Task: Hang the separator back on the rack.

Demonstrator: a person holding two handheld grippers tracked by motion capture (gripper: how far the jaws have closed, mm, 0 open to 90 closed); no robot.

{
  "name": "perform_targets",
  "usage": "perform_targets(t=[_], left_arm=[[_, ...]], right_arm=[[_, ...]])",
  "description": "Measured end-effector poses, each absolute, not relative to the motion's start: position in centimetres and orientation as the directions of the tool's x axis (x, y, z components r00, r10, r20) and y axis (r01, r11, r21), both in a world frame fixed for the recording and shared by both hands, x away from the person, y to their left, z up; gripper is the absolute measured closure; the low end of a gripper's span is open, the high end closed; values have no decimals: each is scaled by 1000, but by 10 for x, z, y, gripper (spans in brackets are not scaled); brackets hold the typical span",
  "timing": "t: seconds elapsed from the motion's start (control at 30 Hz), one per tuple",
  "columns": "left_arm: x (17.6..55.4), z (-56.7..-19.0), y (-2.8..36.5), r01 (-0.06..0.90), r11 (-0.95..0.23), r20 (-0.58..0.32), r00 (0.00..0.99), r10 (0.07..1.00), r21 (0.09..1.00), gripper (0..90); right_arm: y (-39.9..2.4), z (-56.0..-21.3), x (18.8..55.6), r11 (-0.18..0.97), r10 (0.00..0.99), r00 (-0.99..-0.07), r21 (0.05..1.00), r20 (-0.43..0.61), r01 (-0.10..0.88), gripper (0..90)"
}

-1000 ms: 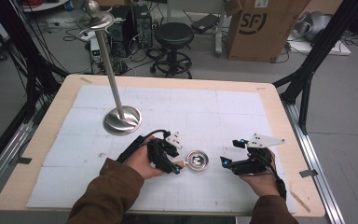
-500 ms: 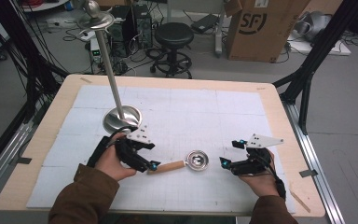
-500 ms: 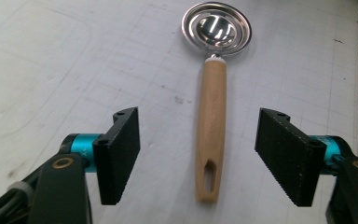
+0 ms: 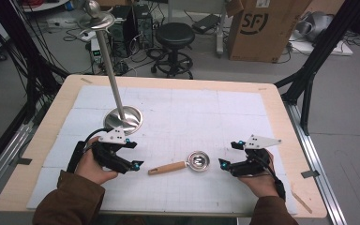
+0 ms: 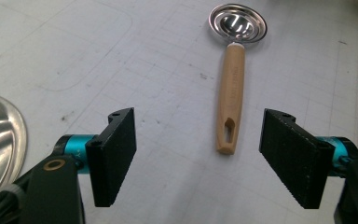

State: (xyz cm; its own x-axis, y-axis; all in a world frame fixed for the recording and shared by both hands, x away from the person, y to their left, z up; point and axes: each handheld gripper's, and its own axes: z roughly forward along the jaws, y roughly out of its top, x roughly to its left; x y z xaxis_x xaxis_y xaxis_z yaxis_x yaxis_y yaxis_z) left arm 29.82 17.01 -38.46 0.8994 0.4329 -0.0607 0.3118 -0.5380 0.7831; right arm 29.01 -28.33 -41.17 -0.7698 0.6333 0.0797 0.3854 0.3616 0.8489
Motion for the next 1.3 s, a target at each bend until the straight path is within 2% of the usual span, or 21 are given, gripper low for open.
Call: perform_targets(t=[0.27, 0.57, 1.03, 1.3], left_arm=[[295, -384, 182, 307, -509, -66, 897, 437, 804, 231], [296, -385, 200, 311, -478, -50, 874, 483, 822, 136], [299, -384, 214, 310, -441, -42, 853, 520, 842, 76], [301, -381, 225, 308, -408, -50, 845, 532, 860, 68]], right_arm=[[-286, -411, 290, 349, 637, -765, 852, 88, 389, 137], [-282, -413, 293, 358, 641, -763, 846, 85, 395, 137], [-280, -411, 291, 363, 628, -774, 849, 82, 384, 137], [-261, -396, 292, 393, 575, -815, 852, 65, 345, 137]])
